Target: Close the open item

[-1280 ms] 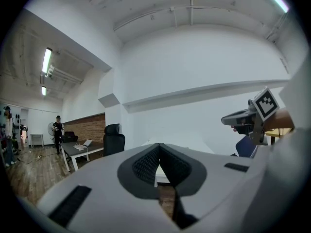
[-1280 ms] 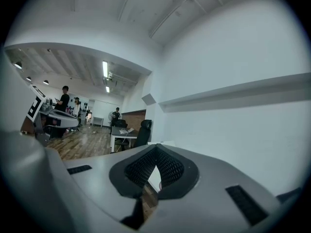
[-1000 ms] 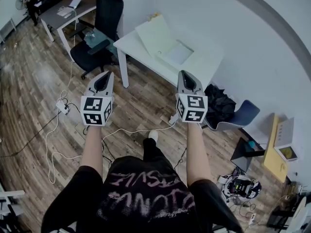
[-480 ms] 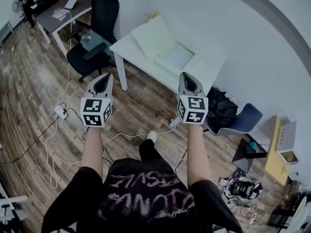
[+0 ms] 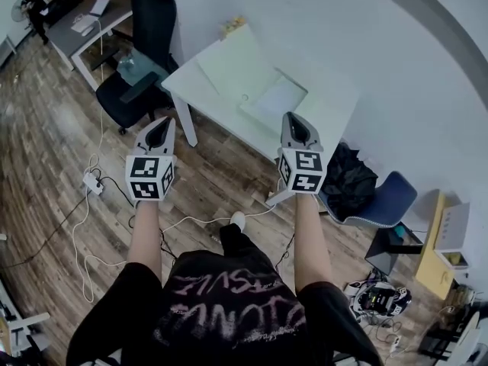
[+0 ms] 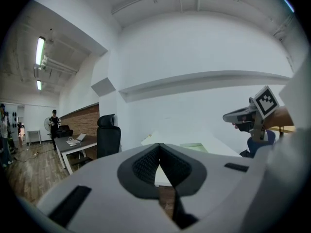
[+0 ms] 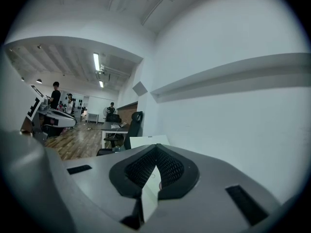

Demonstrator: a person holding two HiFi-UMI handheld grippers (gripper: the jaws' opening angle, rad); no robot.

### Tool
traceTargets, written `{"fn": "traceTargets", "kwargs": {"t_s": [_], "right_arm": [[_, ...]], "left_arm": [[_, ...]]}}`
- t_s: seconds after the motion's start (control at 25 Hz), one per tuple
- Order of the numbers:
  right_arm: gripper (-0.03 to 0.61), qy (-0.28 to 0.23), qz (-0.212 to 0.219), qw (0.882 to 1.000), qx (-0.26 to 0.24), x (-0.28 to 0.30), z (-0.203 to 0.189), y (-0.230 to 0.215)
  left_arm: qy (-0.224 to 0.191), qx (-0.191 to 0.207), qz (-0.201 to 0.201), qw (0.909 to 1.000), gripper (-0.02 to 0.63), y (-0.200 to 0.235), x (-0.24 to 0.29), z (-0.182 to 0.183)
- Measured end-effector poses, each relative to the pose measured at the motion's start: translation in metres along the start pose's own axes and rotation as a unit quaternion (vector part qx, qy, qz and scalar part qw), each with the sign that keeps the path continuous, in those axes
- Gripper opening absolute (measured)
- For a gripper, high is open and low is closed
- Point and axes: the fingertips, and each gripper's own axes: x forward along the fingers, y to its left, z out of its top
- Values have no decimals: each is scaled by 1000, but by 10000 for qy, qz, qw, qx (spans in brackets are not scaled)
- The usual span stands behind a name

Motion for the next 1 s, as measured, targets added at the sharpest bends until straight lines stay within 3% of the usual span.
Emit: {"fn": "traceTargets", "kwargs": {"t_s": [0.64,1.0], "right_arm": [[11,171,22,9998,-44,137,4,-78],[11,330,69,9993,-140,179,-1,-89]], "left_arm": [[59,-135,5,9999,2,24,162,22],[146,-232,154,9995,2,49,198,11]]}}
